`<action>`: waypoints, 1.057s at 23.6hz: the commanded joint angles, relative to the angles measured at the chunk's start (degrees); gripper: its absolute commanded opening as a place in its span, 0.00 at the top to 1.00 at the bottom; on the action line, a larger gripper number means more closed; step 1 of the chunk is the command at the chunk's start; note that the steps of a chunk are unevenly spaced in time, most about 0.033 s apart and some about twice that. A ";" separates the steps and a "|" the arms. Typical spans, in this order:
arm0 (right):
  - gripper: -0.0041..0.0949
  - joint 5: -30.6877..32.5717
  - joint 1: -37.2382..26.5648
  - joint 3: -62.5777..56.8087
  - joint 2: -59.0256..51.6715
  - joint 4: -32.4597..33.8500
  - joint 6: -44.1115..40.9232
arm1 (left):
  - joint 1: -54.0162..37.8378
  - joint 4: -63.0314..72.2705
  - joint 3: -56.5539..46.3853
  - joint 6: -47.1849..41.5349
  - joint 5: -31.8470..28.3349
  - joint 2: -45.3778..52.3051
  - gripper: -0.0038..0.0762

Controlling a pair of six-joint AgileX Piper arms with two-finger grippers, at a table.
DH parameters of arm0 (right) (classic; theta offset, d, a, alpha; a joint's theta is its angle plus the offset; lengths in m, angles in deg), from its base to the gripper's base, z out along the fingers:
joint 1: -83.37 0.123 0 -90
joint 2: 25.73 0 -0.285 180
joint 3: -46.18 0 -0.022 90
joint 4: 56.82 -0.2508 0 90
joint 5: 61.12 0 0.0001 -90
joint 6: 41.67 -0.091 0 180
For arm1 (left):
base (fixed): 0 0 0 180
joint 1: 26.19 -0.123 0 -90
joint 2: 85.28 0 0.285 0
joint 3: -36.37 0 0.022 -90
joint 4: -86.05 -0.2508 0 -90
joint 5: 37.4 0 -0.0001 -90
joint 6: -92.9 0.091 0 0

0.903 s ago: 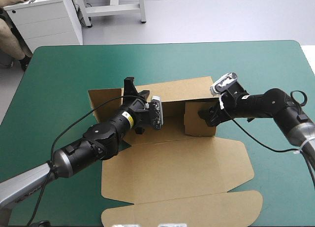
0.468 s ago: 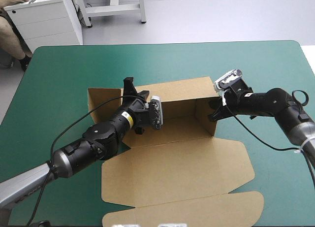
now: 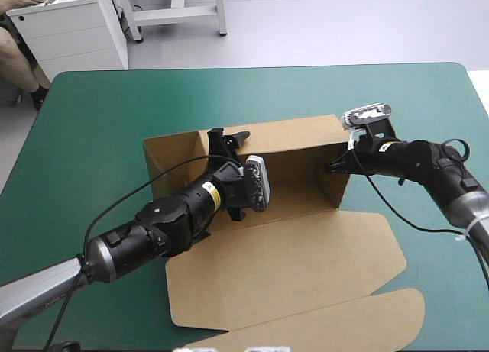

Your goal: Fold the box

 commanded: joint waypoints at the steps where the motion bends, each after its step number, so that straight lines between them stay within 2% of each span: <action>1: 0.97 -6.43 -0.80 1.40 -1.16 8.46 -8.66 | 5.04 -0.26 4.45 -1.73 3.99 1.92 0.04; 6: 0.97 -6.31 -0.80 1.69 -1.16 11.77 -10.81 | 12.18 -0.96 8.09 -1.60 8.16 2.08 0.06; 8: 0.97 -6.31 -0.80 1.72 -1.16 11.41 -10.44 | 13.64 -1.14 8.85 -1.44 9.86 2.18 0.15; 10: 0.97 -6.22 -0.80 1.72 -1.16 11.41 -10.44 | 14.13 -1.53 9.11 -1.35 10.82 2.56 0.38; 12: 0.97 -6.08 -0.80 1.72 -1.16 11.41 -10.44 | 14.13 -1.53 9.24 -1.35 10.98 2.67 0.72; 13: 0.97 -5.95 -0.80 1.72 -1.16 11.41 -10.44 | 14.13 -1.53 9.38 -1.35 11.14 2.80 0.85; 14: 0.97 -5.96 -0.80 1.72 -1.16 11.41 -10.44 | 14.13 -1.78 9.63 -1.18 11.40 3.08 0.93; 17: 0.97 -5.96 -0.80 1.72 -1.16 11.41 -10.44 | 13.99 3.39 11.99 0.39 13.19 3.05 0.92; 19: 0.97 -5.96 -0.80 1.72 -1.16 11.41 -10.44 | 13.99 13.68 15.01 11.94 14.81 3.05 0.92; 20: 0.97 -5.96 -0.80 1.72 -1.16 11.41 -10.44 | 13.99 24.73 18.22 22.18 17.19 3.05 0.92; 22: 0.97 -5.96 -0.80 1.72 -1.16 11.41 -10.44 | 13.99 37.35 23.25 32.55 23.29 3.05 0.92; 25: 0.97 -5.72 -0.80 1.72 -1.16 11.41 -10.30 | 13.64 42.12 30.97 36.26 33.45 3.05 0.92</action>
